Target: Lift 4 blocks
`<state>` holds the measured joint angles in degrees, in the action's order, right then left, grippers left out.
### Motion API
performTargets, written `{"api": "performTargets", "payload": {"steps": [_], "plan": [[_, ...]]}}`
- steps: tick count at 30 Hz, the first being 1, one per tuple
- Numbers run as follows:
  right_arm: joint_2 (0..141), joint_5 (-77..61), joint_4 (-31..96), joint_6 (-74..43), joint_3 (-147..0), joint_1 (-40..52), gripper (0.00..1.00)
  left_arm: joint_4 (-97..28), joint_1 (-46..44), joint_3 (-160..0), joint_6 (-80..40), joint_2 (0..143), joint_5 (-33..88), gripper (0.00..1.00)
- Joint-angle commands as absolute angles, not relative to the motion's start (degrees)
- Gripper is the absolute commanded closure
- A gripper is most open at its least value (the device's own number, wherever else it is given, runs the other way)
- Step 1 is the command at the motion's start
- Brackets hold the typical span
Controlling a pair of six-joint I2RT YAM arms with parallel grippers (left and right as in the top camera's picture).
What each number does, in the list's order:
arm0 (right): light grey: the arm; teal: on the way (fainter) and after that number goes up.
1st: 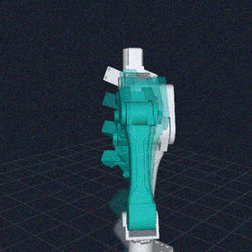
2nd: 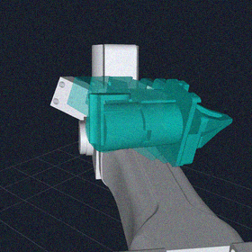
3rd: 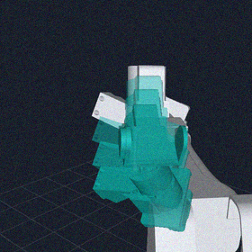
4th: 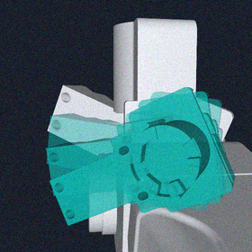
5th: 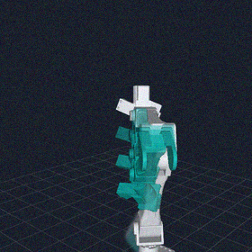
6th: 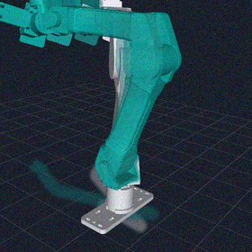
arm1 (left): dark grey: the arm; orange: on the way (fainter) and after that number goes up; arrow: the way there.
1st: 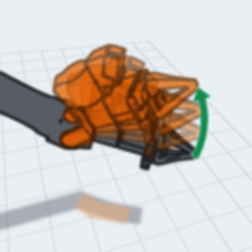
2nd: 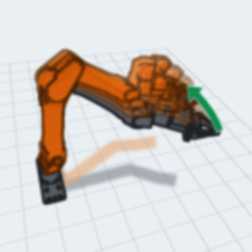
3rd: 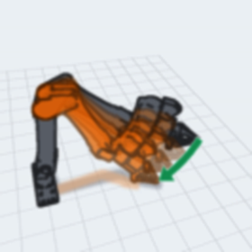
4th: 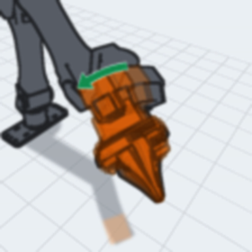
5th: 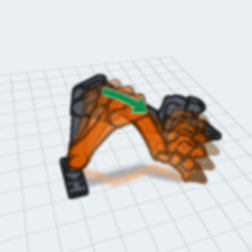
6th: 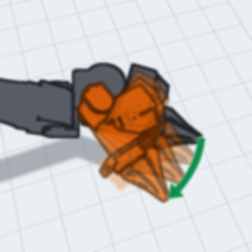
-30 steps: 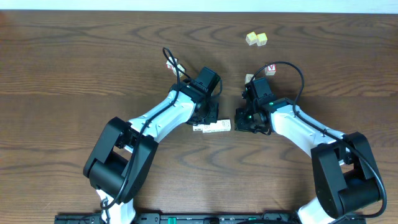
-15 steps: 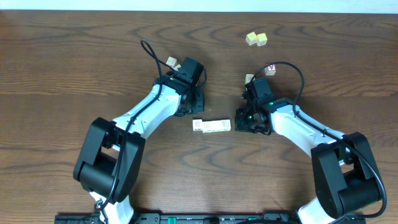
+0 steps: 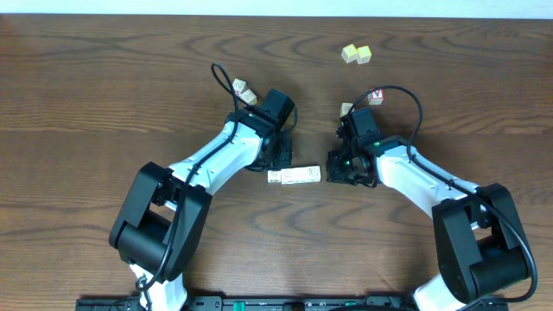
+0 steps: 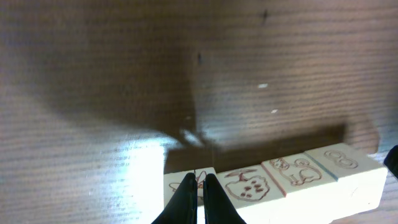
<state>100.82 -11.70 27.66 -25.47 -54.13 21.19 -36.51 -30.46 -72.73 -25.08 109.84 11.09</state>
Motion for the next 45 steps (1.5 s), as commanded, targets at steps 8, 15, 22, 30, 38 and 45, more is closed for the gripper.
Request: {"api": "performTargets", "payload": {"steps": [8,15,22,30,38,45], "plan": [[101.06,-10.96,28.08,-26.11,-54.17,20.99,0.99,-36.69,-30.44,-72.12,-25.63,110.69,10.63,0.93],[101.06,-10.96,28.53,-26.11,-54.17,20.99,0.99,-37.04,-28.36,-73.38,-25.65,109.30,10.68,0.93],[101.06,-10.96,28.47,-26.11,-54.17,20.99,0.99,-39.53,-26.61,-73.03,-25.91,107.09,11.35,0.93],[101.06,-10.96,28.53,-26.11,-54.17,20.99,0.99,-38.28,-27.79,-71.46,-26.70,107.11,11.29,0.93],[101.06,-10.96,28.56,-26.11,-54.17,20.99,0.99,-38.50,-28.03,-71.46,-26.94,107.15,11.33,0.93],[101.06,-10.96,28.58,-26.11,-54.17,20.99,0.99,-38.74,-29.80,-71.44,-27.79,107.18,11.31,0.93]]}}
